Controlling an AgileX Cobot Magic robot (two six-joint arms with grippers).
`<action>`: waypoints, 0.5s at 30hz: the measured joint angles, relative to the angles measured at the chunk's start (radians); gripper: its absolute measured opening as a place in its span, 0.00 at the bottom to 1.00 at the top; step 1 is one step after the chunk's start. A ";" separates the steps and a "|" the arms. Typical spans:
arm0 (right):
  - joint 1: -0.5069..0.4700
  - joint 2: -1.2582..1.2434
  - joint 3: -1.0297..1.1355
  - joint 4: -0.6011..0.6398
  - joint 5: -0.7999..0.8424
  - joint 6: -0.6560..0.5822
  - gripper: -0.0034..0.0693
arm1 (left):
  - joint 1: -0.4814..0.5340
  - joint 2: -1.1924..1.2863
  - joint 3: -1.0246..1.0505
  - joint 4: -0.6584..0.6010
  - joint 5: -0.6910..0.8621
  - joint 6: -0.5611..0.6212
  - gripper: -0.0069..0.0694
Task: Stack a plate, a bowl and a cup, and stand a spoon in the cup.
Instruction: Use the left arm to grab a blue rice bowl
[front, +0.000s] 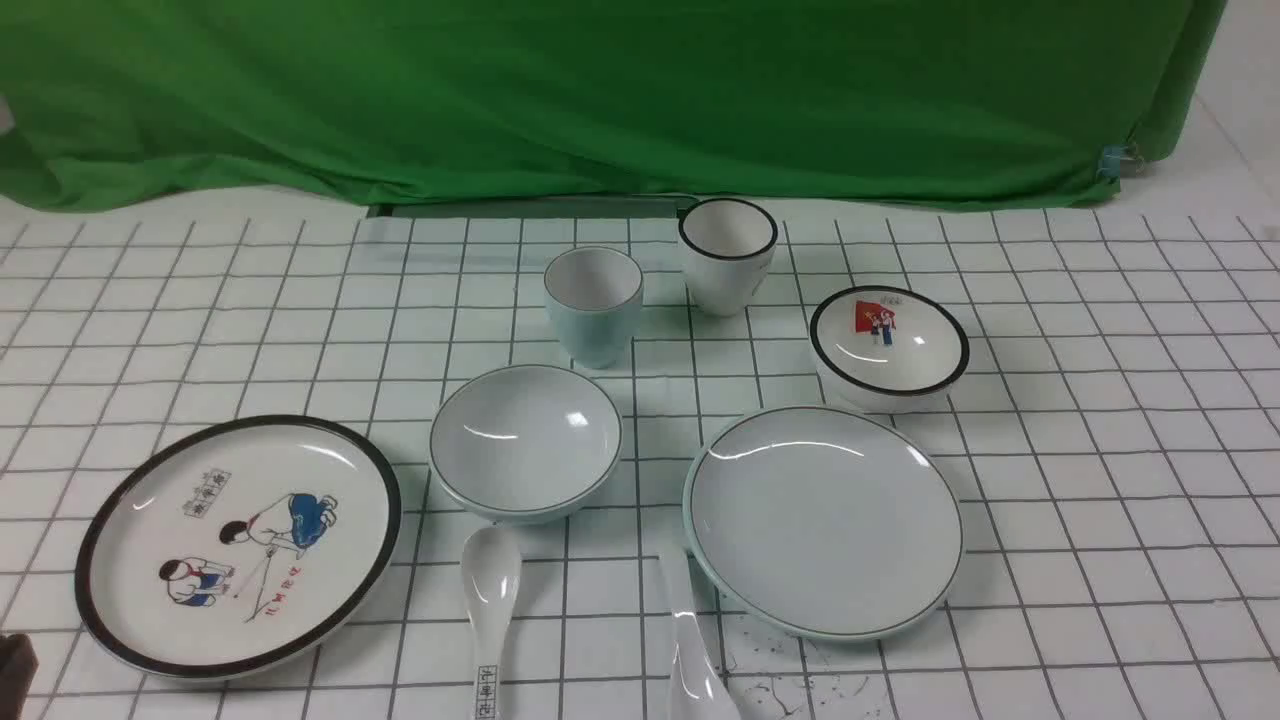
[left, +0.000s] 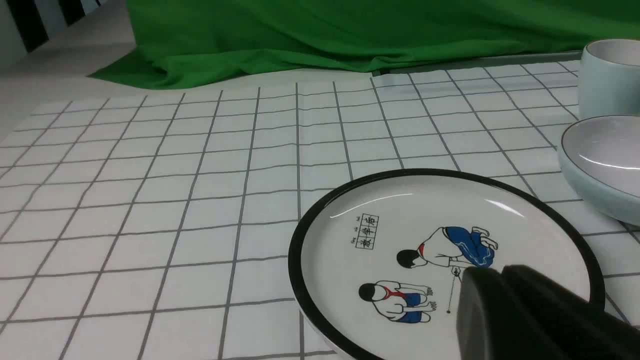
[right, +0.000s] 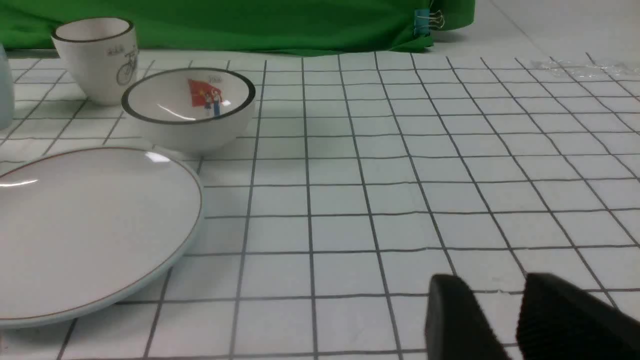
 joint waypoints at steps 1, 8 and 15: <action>0.000 0.000 0.000 0.000 0.000 0.000 0.38 | 0.000 0.000 0.000 0.000 0.000 0.000 0.05; 0.000 0.000 0.000 0.000 0.000 0.000 0.38 | 0.000 0.000 0.000 0.015 0.000 -0.001 0.05; 0.000 0.000 0.000 0.000 0.000 0.000 0.38 | 0.000 0.000 0.000 0.015 0.000 -0.001 0.05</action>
